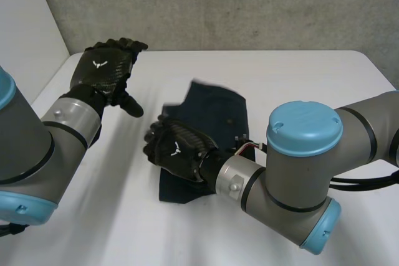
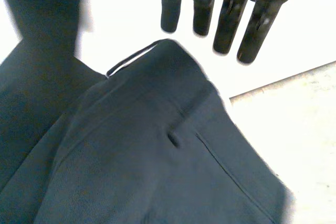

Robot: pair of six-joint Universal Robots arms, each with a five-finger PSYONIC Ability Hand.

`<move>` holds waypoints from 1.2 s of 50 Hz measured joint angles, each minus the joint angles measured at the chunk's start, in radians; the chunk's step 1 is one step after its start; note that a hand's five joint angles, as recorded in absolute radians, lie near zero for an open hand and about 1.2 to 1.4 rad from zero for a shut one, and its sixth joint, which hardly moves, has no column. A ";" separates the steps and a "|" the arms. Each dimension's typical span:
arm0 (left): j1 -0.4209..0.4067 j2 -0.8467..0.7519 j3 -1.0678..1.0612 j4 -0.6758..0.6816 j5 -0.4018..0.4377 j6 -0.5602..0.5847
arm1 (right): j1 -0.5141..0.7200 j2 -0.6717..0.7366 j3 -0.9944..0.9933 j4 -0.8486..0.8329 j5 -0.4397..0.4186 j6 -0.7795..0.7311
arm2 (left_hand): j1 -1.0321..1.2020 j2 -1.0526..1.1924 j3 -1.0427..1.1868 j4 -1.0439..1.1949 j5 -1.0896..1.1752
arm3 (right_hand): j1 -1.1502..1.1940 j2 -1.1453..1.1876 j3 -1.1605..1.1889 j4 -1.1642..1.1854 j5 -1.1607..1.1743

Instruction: Fold the shorts.

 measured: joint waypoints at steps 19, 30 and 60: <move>-0.144 -0.259 0.187 -0.017 -0.013 0.003 | -0.247 0.052 -0.224 0.256 0.208 0.854 | 0.000 0.000 0.000 0.000 0.000 | -0.279 -0.352 -0.391 -0.367 -0.374; -0.201 -0.546 0.344 -0.174 -0.085 0.045 | -0.246 0.252 -0.362 0.374 0.262 0.767 | 0.004 0.010 0.002 0.003 0.003 | -0.279 -0.352 -0.391 -0.367 -0.374; -0.171 -0.167 0.305 -0.229 -0.160 0.132 | -0.258 -0.061 -0.315 0.253 0.292 0.703 | 0.040 0.019 0.000 0.002 0.000 | -0.291 -0.352 -0.391 -0.367 -0.376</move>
